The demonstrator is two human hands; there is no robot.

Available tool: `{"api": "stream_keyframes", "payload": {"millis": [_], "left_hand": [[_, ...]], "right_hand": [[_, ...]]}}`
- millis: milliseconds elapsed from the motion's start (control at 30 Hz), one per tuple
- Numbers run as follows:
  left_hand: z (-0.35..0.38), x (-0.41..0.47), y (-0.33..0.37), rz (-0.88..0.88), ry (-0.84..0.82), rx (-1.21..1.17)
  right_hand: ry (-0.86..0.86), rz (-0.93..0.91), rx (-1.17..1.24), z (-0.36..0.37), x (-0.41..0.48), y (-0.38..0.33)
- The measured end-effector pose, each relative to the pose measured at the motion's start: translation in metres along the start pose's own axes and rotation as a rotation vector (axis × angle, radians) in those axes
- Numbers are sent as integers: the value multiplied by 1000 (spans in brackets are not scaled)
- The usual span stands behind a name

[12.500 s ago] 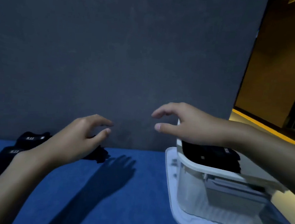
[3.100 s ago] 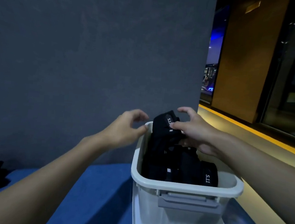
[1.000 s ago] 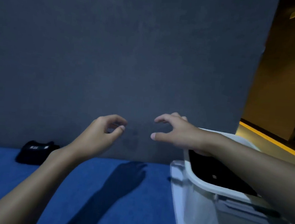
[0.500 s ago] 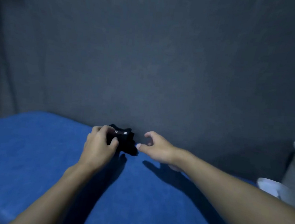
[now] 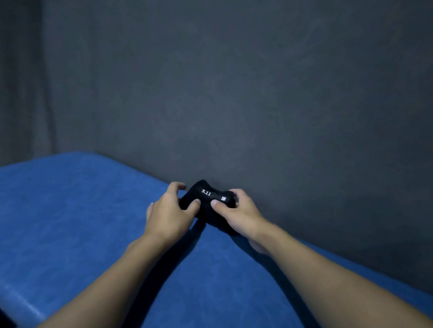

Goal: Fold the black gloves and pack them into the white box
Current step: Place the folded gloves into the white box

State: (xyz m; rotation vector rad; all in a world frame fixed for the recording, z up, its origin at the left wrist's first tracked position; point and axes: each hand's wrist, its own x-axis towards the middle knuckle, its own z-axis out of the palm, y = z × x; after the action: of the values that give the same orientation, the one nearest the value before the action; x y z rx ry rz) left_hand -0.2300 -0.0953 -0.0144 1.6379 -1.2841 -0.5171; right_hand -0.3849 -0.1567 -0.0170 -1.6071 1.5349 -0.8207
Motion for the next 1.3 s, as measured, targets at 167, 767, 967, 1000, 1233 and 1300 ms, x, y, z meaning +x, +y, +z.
{"api": "stream_keyframes", "payload": {"millis": [167, 767, 967, 1000, 1233, 1300], "left_hand": [[2, 0, 6, -7, 43, -264], [7, -48, 108, 97, -121, -855], [11, -85, 161, 217, -278, -883], [14, -91, 170, 234, -312, -891], [51, -126, 243, 293, -489, -882], [65, -135, 263, 301, -534, -868]], "right_hand": [[-87, -59, 130, -12, -29, -16], [-116, -265, 116, -126, -108, -53], [-167, -309, 125, -197, -159, -62], [-186, -313, 156, -208, -170, -61], [4, -376, 160, -280, -220, -44], [69, -390, 148, -300, -236, -38]]}}
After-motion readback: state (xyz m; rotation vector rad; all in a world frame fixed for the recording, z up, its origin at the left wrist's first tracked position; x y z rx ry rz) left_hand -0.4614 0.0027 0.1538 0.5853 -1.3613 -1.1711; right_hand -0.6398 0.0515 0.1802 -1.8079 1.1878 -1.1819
